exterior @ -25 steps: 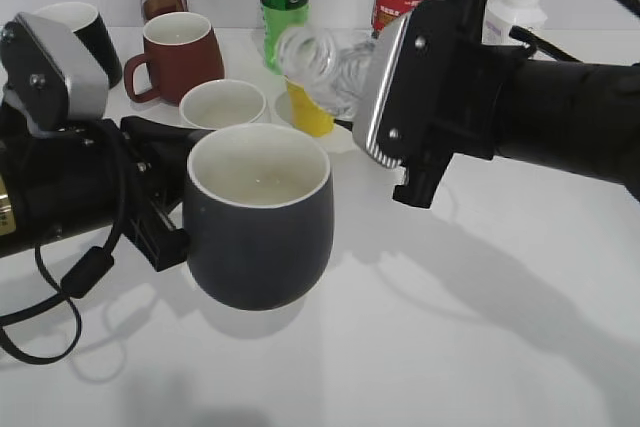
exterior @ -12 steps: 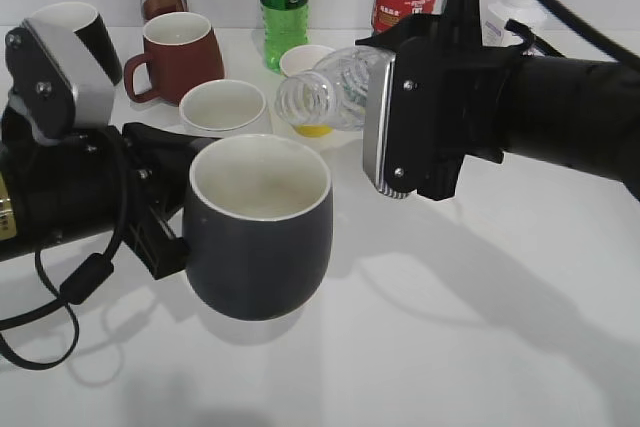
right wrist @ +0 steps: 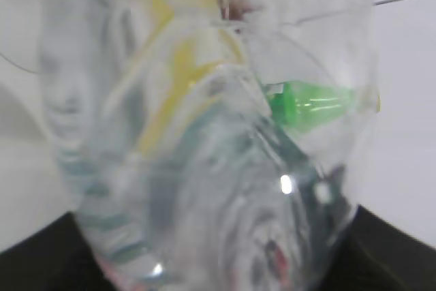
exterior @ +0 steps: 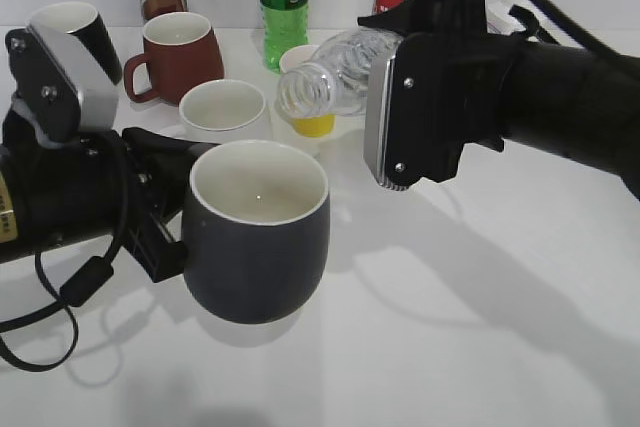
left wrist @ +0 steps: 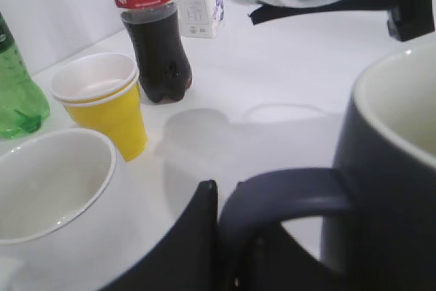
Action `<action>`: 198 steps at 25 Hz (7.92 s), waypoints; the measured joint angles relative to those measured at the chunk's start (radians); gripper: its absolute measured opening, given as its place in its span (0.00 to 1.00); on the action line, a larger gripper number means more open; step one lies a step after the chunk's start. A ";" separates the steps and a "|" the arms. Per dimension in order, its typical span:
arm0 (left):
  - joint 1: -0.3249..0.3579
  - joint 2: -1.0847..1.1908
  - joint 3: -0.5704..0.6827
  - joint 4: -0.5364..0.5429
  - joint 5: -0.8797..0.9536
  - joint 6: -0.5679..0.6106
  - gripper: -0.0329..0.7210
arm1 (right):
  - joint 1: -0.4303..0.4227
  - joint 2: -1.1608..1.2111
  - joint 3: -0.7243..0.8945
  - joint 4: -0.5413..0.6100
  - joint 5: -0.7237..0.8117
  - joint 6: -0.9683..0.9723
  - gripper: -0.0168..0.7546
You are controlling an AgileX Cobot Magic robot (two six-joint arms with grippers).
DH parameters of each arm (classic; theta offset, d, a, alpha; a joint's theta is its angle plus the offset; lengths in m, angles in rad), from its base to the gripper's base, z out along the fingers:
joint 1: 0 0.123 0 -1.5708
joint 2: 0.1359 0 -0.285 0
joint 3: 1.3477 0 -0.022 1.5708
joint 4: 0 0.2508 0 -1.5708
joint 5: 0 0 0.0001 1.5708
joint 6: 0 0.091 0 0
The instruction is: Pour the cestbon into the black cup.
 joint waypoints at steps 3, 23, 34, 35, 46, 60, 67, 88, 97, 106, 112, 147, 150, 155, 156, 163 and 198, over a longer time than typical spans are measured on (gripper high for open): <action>0.000 0.003 0.000 0.000 0.000 -0.001 0.09 | 0.000 0.000 0.000 -0.020 -0.018 -0.005 0.62; 0.000 0.073 -0.056 0.024 0.005 -0.047 0.09 | 0.000 0.000 0.000 -0.032 -0.035 -0.158 0.62; 0.000 0.073 -0.058 0.071 -0.001 -0.050 0.09 | 0.000 0.000 0.000 -0.032 -0.039 -0.268 0.62; 0.000 0.073 -0.058 0.082 -0.002 -0.050 0.09 | 0.000 0.000 0.000 -0.032 -0.041 -0.274 0.62; 0.000 0.073 -0.058 0.096 -0.002 -0.051 0.09 | 0.000 0.000 0.000 -0.032 -0.073 -0.306 0.62; 0.000 0.073 -0.058 0.099 -0.001 -0.051 0.09 | 0.000 0.000 0.000 -0.032 -0.082 -0.313 0.62; 0.000 0.073 -0.058 0.099 0.000 -0.051 0.09 | 0.000 0.000 0.000 -0.032 -0.085 -0.222 0.62; 0.147 0.008 -0.058 -0.017 -0.074 -0.050 0.09 | -0.032 -0.048 0.000 0.044 0.060 1.097 0.62; 0.434 -0.032 -0.058 -0.077 -0.188 0.023 0.09 | -0.135 -0.052 0.006 0.082 0.103 1.162 0.62; 0.538 0.094 -0.058 -0.271 -0.303 0.210 0.09 | -0.140 -0.052 0.007 0.076 0.112 1.168 0.62; 0.538 0.324 -0.058 -0.407 -0.475 0.289 0.09 | -0.140 -0.052 0.007 0.076 0.113 1.169 0.62; 0.552 0.524 0.011 -0.433 -0.578 0.284 0.36 | -0.140 -0.052 0.007 0.099 0.116 1.186 0.62; 0.552 0.500 0.030 -0.433 -0.578 0.283 0.37 | -0.140 -0.052 0.007 0.102 0.116 1.188 0.62; 0.552 0.440 0.092 -0.435 -0.580 0.283 0.37 | -0.148 -0.052 0.025 0.109 0.094 1.188 0.62; 0.552 0.429 0.104 -0.436 -0.580 0.283 0.37 | -0.156 -0.052 0.039 0.127 0.068 1.188 0.62; 0.552 0.332 0.182 -0.432 -0.580 0.283 0.38 | -0.252 0.026 0.191 0.206 -0.201 1.188 0.62; 0.435 -0.808 -0.093 -0.297 0.831 0.032 0.60 | -0.231 -0.580 0.076 -0.113 0.451 1.268 0.86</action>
